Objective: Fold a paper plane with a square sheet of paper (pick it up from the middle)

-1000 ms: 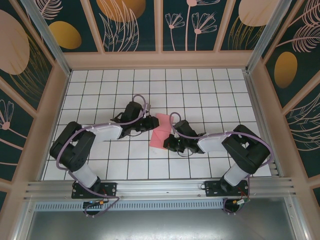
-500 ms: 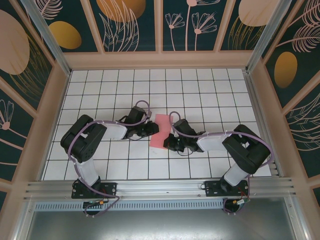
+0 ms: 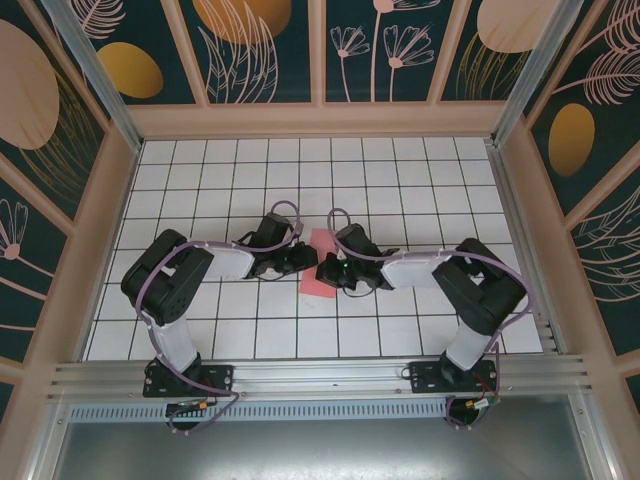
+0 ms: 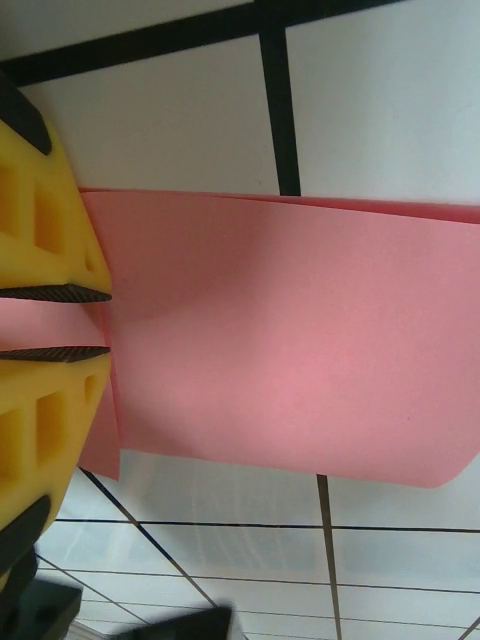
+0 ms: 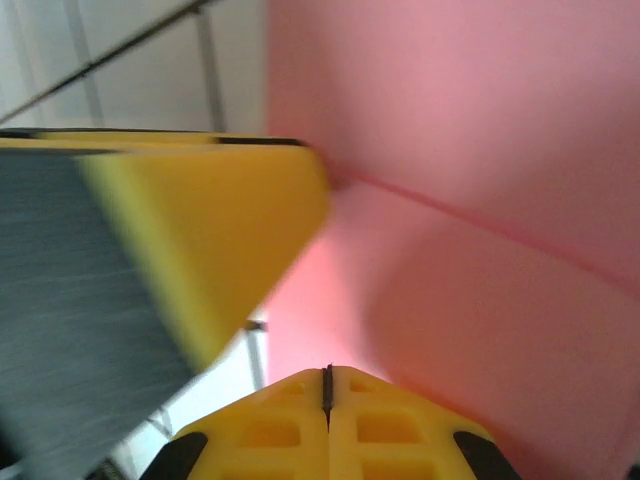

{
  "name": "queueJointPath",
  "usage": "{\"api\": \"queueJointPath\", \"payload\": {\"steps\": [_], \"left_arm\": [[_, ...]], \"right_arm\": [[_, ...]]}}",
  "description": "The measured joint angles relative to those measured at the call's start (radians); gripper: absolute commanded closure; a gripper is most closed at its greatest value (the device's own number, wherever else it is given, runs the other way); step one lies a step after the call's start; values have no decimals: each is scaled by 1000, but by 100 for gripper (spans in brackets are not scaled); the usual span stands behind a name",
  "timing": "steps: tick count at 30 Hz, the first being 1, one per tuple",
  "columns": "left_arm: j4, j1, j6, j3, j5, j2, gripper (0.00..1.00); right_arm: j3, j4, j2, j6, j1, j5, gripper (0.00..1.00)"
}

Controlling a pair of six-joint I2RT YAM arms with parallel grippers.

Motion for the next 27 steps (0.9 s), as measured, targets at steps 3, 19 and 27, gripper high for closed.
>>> {"api": "queueJointPath", "payload": {"steps": [3, 19, 27], "left_arm": [[1, 0, 0, -1, -4, 0, 80], [10, -3, -7, -10, -31, 0, 83], [12, -3, -8, -10, -32, 0, 82]], "right_arm": [[0, 12, 19, 1, -6, -11, 95], [-117, 88, -53, 8, -10, -28, 91], [-215, 98, -142, 23, -10, -24, 88]]}}
